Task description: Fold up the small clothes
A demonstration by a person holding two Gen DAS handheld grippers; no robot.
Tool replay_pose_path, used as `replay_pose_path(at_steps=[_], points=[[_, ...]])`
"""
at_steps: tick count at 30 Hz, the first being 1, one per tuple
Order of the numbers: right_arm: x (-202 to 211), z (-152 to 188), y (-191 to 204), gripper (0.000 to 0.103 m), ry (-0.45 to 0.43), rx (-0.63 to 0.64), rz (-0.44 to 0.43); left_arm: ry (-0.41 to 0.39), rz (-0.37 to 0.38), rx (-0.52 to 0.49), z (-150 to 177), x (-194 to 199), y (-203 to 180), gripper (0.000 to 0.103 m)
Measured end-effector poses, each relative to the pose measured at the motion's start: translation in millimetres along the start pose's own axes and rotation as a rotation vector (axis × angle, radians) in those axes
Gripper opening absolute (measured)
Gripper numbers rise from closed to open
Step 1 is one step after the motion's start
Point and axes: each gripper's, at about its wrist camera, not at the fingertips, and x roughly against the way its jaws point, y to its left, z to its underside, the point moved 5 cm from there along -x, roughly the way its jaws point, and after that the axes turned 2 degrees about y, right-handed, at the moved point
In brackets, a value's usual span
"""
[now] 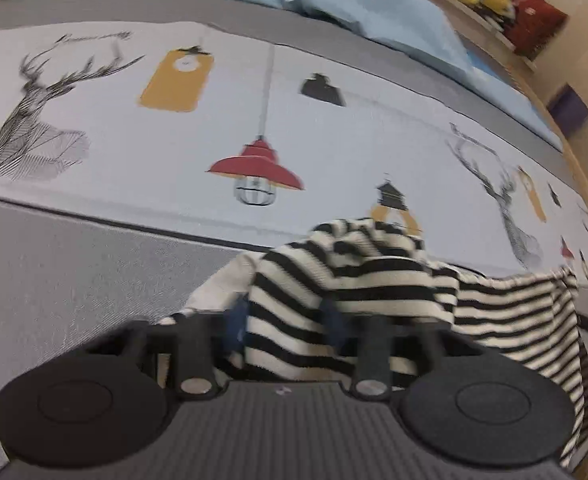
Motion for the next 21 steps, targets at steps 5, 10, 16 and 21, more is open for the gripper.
replay_pose_path(at_steps=[5, 10, 16, 21], points=[[18.4, -16.2, -7.1, 0.0, -0.107, -0.081, -0.004, -0.162, -0.088, -0.061, -12.9, 28.5, -2.0, 0.001], [29.1, -26.2, -21.1, 0.001, -0.188, -0.171, 0.052, -0.038, -0.132, -0.062, -4.1, 12.8, 5.3, 0.004], [14.1, -11.1, -18.5, 0.004, -0.076, -0.124, 0.087, -0.017, -0.132, -0.083, 0.3, 38.1, 8.1, 0.044], [50.6, 1.0, -25.4, 0.044, -0.091, -0.127, -0.017, 0.023, 0.002, 0.026, 15.1, 70.4, 22.8, 0.054]])
